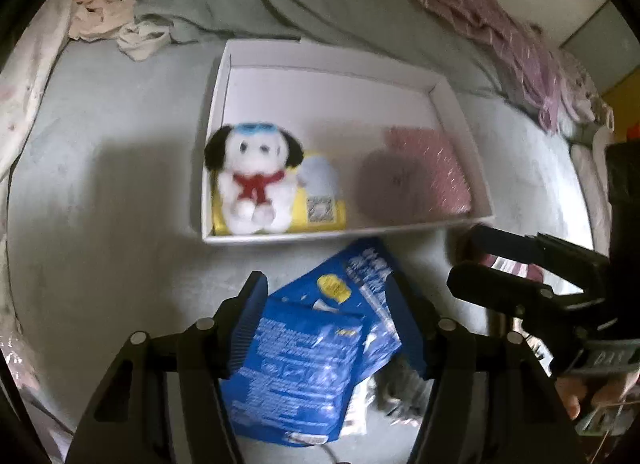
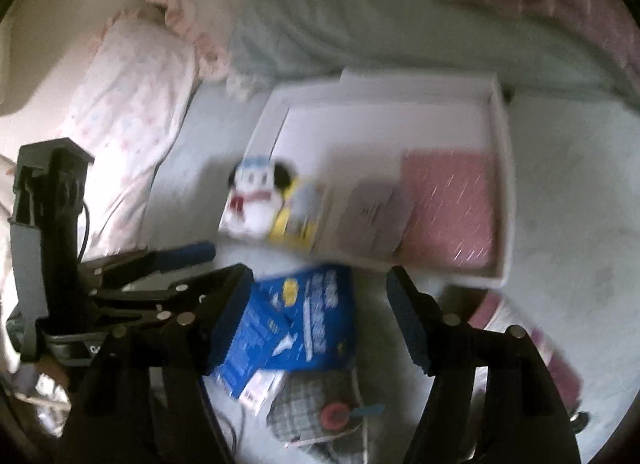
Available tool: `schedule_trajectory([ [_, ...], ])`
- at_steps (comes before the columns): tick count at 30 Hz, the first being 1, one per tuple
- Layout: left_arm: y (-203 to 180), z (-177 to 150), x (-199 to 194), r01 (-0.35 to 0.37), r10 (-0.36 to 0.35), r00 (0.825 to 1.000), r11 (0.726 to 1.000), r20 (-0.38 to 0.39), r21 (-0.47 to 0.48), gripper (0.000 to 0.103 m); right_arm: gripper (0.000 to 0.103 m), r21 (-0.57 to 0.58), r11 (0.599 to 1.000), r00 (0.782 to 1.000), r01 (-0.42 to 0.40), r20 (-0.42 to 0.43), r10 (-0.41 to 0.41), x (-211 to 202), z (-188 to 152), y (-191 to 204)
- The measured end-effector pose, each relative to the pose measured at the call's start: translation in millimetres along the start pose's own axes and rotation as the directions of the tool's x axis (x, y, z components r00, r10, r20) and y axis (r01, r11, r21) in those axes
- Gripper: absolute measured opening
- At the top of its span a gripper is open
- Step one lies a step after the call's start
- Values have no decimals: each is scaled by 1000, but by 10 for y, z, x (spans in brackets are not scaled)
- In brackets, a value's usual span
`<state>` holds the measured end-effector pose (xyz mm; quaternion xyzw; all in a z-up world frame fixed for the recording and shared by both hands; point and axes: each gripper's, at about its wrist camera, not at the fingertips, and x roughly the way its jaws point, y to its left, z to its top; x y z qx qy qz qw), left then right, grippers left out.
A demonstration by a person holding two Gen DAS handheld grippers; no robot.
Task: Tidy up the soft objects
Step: 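Grasp a blue packet with the left tool while the right tool grips another blue packet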
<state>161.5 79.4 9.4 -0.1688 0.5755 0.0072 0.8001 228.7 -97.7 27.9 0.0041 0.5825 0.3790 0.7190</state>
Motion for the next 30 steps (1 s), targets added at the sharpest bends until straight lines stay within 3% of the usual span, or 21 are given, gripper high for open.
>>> schedule_trajectory([
  [5,31,-40,100,-84,85,995,996,-42,22,45,71,33,997,995,-72,-67,74,292,-36,-164],
  [6,21,-59,146,-109,112,992,993,-66,46,37,71,50,997,993,-66,-97,70,391,-50,-215],
  [8,-19,-113,224,-152,162,982,983,-99,100,30,52,72,993,988,-92,-116,100,500,-64,-271],
  [9,-38,-129,251,-161,173,979,980,-107,115,28,52,80,991,985,-111,-125,120,541,-76,-285],
  [11,-48,-151,289,-171,186,976,977,-117,129,26,45,87,991,983,-101,-147,113,633,-105,-297],
  [15,-6,-186,380,-173,194,969,975,-153,140,25,44,92,991,978,-92,-179,107,769,-151,-277],
  [18,-10,-204,524,-179,211,958,969,-196,168,25,42,116,984,975,-138,-161,155,774,-144,-285],
  [20,-27,-195,579,-178,212,957,968,-200,175,25,32,120,984,977,-131,-150,148,736,-132,-298],
  [26,10,-194,567,-145,175,964,977,-200,156,23,27,153,942,948,-297,-72,311,601,-113,-331],
  [28,69,-166,564,-141,170,965,978,-201,153,23,27,148,951,950,-270,-120,288,723,-134,-278],
  [30,122,-112,561,-132,160,966,980,-202,146,23,27,149,949,937,-279,-175,303,891,-154,-198],
])
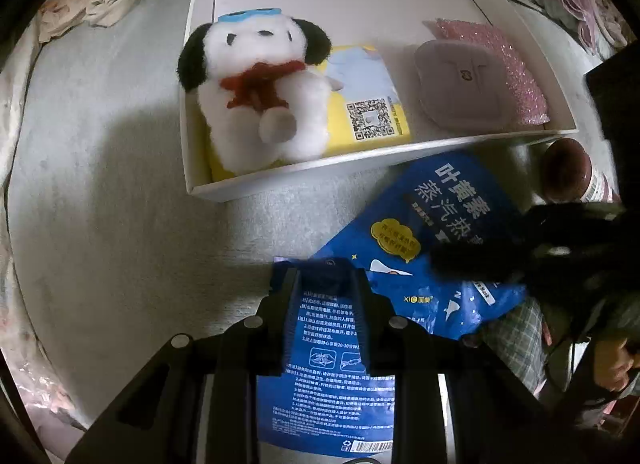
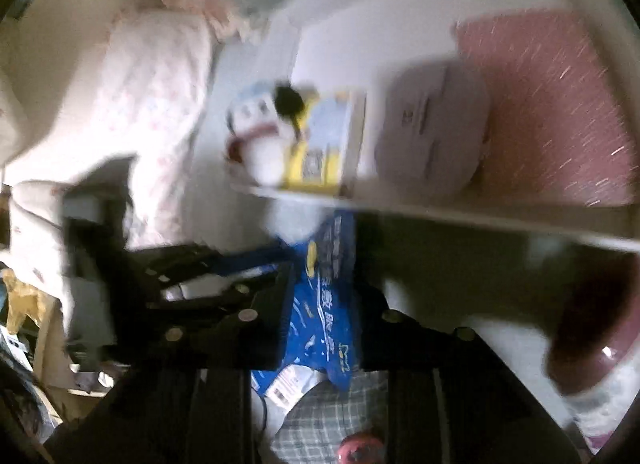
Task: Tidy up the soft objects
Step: 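Grasp a blue packet with the left tool while the right tool grips another blue packet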
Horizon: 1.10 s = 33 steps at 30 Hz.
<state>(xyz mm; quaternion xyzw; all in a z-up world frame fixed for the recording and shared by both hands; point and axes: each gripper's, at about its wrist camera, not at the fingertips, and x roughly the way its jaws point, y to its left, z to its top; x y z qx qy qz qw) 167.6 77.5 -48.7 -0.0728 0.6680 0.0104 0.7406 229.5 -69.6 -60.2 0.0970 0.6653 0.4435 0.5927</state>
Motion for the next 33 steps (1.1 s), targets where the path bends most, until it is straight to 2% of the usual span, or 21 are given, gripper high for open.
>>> schedule_trajectory([
  [1,39,17,-14,10,-10,1000,1000,1,-7,23,24,-2,1000,1000,-2,-8,2,46,4,19],
  [2,85,23,-25,19,-19,1000,1000,3,-13,23,12,-6,1000,1000,2,-1,-2,57,9,45],
  [3,119,38,-58,39,-39,999,999,13,-26,23,8,-10,1000,1000,8,13,-8,35,12,66],
  [7,281,103,-212,97,-91,993,992,73,-82,24,7,-30,999,993,-16,116,19,-192,8,139],
  [10,272,110,-322,139,-132,985,988,108,-66,27,7,-38,999,989,-22,144,27,-296,18,165],
  [11,254,121,-345,145,-137,983,988,119,-55,29,7,-38,999,988,-19,150,25,-315,22,167],
  [12,219,121,-388,140,-133,982,989,133,-44,37,7,-41,999,988,-15,154,21,-335,28,175],
  [14,155,104,-407,119,-112,982,992,150,-37,46,7,-38,999,987,-6,163,12,-383,45,178],
  [16,68,99,-412,82,-74,986,996,150,-44,50,7,-50,999,986,-1,164,9,-392,53,190],
  [20,-55,4,-438,-7,16,990,998,142,-58,51,7,-10,997,987,-78,137,79,-363,90,35],
  [22,16,-112,-463,-5,27,986,991,162,-134,51,7,4,994,985,-112,131,110,-339,101,0],
  [26,298,-597,-490,-12,75,966,970,248,-244,51,7,-15,993,983,-121,134,122,-371,78,42],
  [29,438,-894,-522,48,44,958,949,282,-310,51,7,-16,994,984,-112,138,113,-371,77,60],
  [30,430,-1001,-560,65,43,950,942,309,-330,54,7,-15,993,984,-114,136,115,-370,77,58],
  [31,382,-1063,-592,49,74,941,936,330,-348,62,7,-15,993,984,-115,136,116,-370,79,58],
  [33,166,-1186,-646,-30,169,909,938,381,-345,67,7,-11,993,984,-116,135,116,-372,74,53],
])
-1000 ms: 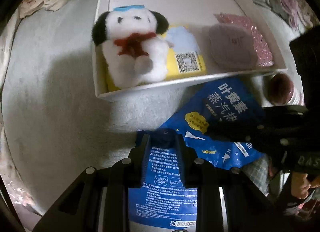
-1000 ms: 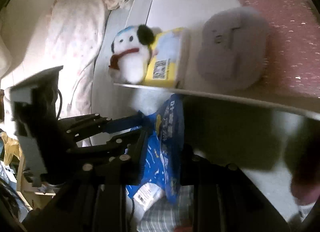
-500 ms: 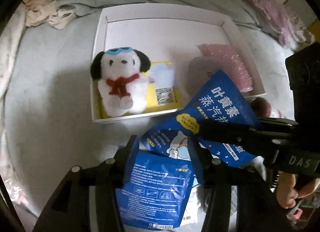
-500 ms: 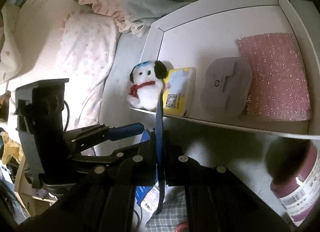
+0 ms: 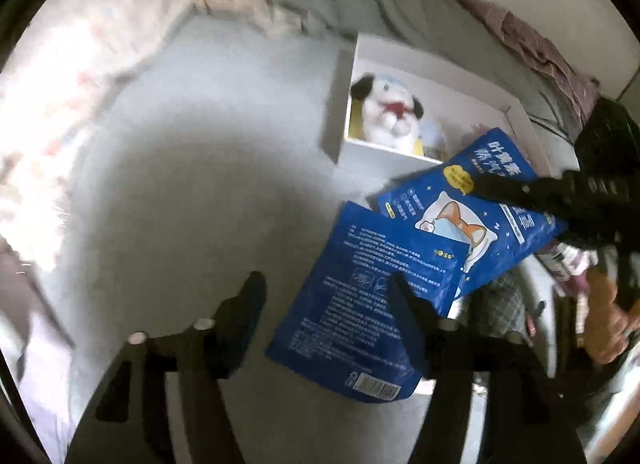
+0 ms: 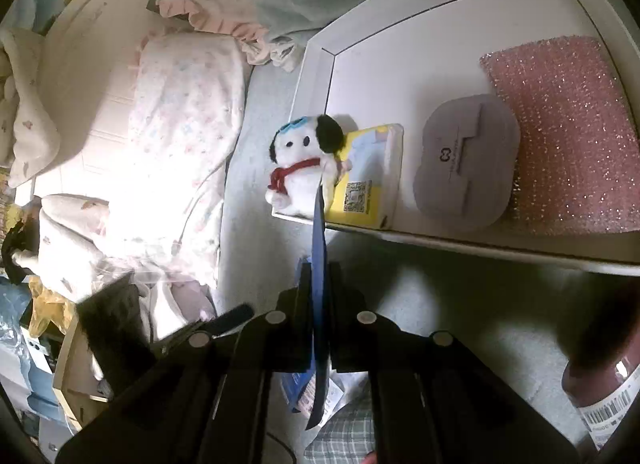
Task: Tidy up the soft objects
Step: 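Grasp a blue packet with the left tool while the right tool grips another blue packet, then carry both blue packets over the white box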
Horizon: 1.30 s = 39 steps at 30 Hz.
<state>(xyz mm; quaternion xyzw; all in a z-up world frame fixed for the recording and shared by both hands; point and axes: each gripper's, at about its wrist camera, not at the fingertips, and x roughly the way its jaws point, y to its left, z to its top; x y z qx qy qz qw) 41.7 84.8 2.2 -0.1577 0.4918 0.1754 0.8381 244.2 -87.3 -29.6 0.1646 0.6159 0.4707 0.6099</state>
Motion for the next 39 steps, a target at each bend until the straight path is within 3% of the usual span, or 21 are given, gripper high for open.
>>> schedule_trajectory([
  [3,-294,-175,-34,-30,31,1000,991,-4,132,67,7,1,1000,1000,-3,-1,3,8,0,3],
  [6,-475,-260,-9,3,5,999,984,-43,178,67,7,11,1000,1000,-12,-10,12,22,1,-20],
  [14,-486,-282,197,-28,38,994,995,-105,100,67,7,39,997,998,-62,1,62,-20,18,-61],
  [19,-443,-291,371,35,-27,984,998,-175,46,67,7,61,993,995,-98,-4,99,14,27,-81],
  [24,-397,-304,381,13,-7,989,999,-148,41,67,7,51,993,994,-108,-5,109,4,27,-39],
  [28,-251,-298,419,81,-89,981,995,-171,-53,41,7,40,995,996,-91,0,91,-6,24,-14],
  [31,-228,-289,416,115,-125,976,991,-179,-67,25,7,39,996,996,-85,-2,85,0,24,-1],
  [34,-233,-266,401,117,-124,977,992,-172,-49,16,7,32,996,997,-78,3,78,-20,24,18],
  [39,-300,-216,330,124,-129,979,991,-158,-41,11,7,25,998,998,-65,28,65,-104,21,16],
])
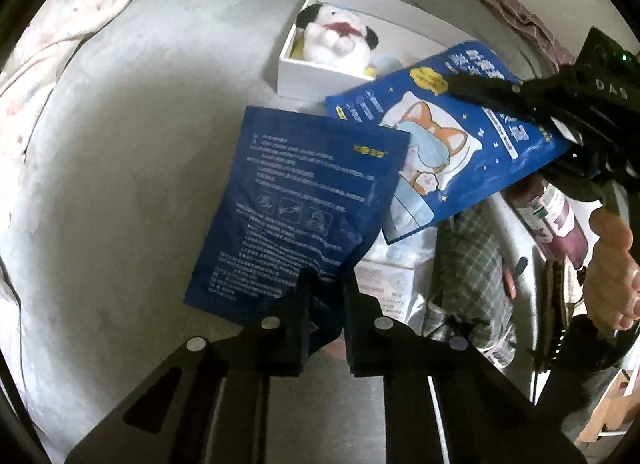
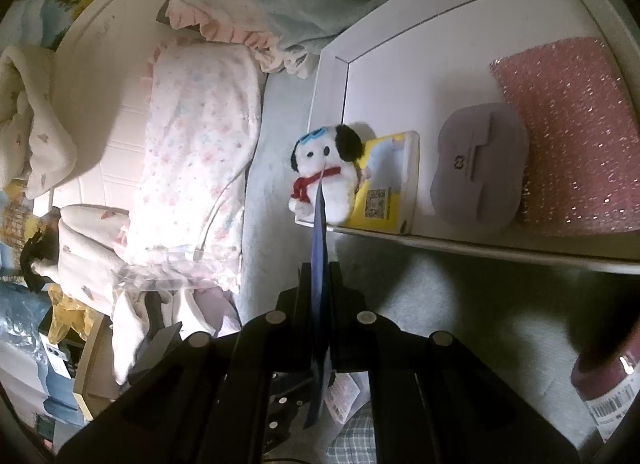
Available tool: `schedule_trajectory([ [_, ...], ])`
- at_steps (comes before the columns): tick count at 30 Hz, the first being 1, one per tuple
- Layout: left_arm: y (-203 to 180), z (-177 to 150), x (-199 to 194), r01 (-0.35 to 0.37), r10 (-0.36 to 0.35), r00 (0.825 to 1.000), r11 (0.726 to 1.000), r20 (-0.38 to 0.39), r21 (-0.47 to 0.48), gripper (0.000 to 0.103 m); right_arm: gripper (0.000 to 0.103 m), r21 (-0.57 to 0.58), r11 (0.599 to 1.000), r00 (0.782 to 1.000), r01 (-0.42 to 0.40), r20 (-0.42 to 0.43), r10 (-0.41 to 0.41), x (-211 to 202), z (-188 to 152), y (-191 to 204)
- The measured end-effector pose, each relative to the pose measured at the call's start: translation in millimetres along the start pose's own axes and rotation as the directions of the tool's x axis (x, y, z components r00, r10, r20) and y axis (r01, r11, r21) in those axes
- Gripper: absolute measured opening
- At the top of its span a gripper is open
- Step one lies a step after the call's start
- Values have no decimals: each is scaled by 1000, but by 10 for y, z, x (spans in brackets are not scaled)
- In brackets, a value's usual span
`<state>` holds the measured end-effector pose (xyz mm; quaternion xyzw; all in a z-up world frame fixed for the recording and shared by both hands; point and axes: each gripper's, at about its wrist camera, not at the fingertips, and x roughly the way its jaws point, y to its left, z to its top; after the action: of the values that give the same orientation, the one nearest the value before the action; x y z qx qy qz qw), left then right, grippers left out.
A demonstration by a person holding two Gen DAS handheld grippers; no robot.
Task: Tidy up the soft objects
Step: 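Carry both blue packets over the white box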
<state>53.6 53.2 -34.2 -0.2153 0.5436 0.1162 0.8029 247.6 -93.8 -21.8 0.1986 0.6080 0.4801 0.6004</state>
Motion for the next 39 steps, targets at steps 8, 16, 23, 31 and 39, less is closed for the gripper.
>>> schedule_trajectory([
  [8,-159,155,-161,20,-19,998,1000,52,-11,7,7,-1,1000,997,30,77,-30,-234,12,2],
  [16,-199,326,-296,24,-21,994,999,110,-22,2,7,-14,1000,982,12,191,-9,-464,9,72],
  [23,-193,455,-420,21,-16,988,999,155,-32,0,7,-1,1000,955,-30,296,29,-650,29,8],
  [31,-370,626,-623,21,-22,983,1000,184,3,0,7,1,998,936,-56,349,52,-794,36,-51],
  [39,-574,956,-1008,-47,35,965,998,262,38,0,7,19,998,908,-55,416,42,-958,32,-146],
])
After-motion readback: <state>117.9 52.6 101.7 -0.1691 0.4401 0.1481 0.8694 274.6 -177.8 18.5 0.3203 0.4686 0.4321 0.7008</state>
